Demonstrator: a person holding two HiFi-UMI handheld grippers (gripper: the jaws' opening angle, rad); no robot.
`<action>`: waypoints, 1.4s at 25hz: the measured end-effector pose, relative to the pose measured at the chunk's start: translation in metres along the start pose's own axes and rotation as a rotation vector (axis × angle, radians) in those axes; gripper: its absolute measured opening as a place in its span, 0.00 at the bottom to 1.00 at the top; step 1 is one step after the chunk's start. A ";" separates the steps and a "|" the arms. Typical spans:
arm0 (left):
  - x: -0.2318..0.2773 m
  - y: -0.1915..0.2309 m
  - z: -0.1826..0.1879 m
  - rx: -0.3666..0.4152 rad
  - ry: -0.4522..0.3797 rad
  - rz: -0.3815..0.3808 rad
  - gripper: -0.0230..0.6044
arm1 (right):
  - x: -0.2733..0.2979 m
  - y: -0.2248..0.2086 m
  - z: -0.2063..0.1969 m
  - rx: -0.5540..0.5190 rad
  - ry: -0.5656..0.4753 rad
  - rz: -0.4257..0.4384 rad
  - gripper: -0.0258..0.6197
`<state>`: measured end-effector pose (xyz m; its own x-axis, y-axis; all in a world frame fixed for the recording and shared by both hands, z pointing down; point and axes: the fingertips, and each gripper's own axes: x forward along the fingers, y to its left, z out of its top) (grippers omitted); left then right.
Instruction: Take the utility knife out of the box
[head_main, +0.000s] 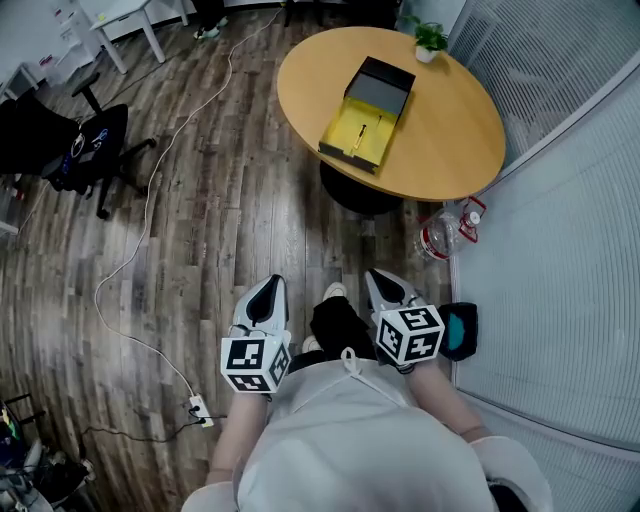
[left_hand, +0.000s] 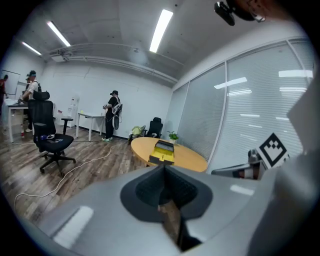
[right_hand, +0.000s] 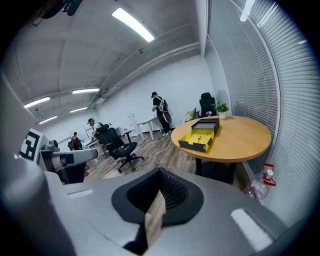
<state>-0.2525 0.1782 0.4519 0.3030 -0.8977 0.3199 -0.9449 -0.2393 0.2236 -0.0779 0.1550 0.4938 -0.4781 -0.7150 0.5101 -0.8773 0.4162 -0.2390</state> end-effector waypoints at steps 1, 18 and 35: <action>0.008 0.004 0.001 0.000 0.004 0.000 0.05 | 0.008 -0.003 0.003 0.004 0.001 0.001 0.04; 0.257 0.017 0.087 0.080 0.074 -0.099 0.05 | 0.161 -0.147 0.125 0.111 -0.029 -0.068 0.04; 0.428 -0.020 0.118 0.138 0.142 -0.258 0.05 | 0.229 -0.251 0.172 0.223 -0.023 -0.165 0.04</action>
<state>-0.1182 -0.2447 0.4753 0.5397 -0.7427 0.3965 -0.8397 -0.5086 0.1904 0.0258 -0.2095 0.5286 -0.3264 -0.7764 0.5391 -0.9297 0.1606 -0.3315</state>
